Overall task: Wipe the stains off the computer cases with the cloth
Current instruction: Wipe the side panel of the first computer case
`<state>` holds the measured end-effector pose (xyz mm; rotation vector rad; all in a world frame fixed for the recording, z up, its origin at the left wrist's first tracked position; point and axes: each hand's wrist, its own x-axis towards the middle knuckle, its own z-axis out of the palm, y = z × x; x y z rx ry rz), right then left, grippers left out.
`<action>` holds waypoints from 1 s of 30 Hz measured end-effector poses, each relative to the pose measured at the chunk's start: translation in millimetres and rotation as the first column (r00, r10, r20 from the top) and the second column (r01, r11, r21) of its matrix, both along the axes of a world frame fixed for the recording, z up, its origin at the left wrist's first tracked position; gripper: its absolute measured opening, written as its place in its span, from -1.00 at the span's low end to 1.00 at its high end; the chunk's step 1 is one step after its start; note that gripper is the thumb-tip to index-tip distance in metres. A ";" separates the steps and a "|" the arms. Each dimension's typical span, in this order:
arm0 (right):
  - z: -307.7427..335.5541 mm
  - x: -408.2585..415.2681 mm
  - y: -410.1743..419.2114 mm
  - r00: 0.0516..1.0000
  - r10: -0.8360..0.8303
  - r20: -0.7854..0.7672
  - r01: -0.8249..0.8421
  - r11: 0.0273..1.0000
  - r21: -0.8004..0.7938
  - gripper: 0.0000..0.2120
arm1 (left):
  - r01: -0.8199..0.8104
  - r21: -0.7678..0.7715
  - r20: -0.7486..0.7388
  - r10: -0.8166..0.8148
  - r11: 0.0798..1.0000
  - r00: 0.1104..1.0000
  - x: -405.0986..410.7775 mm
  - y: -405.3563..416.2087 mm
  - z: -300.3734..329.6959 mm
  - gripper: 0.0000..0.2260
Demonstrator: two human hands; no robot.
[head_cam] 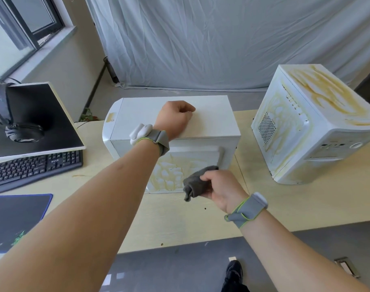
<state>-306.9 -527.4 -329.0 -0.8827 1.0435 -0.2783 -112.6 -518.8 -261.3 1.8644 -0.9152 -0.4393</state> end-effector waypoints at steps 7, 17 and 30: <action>65.9 28.2 -13.0 0.869 -0.116 0.480 0.194 0.974 -0.116 -0.76 | -0.027 -0.026 -0.021 0.026 0.999 0.999 -4.0 4.9 4.7 -0.90; -9.5 -6.8 -12.6 0.998 -0.057 0.038 0.057 0.998 0.011 -0.61 | -0.040 -0.038 -0.067 0.037 0.998 0.997 -6.6 5.5 7.1 -0.91; 23.2 3.1 -41.6 0.866 -0.233 0.443 0.336 0.927 -0.169 -0.80 | 0.046 0.201 0.218 -0.090 0.978 0.972 -8.6 -2.0 1.7 -0.71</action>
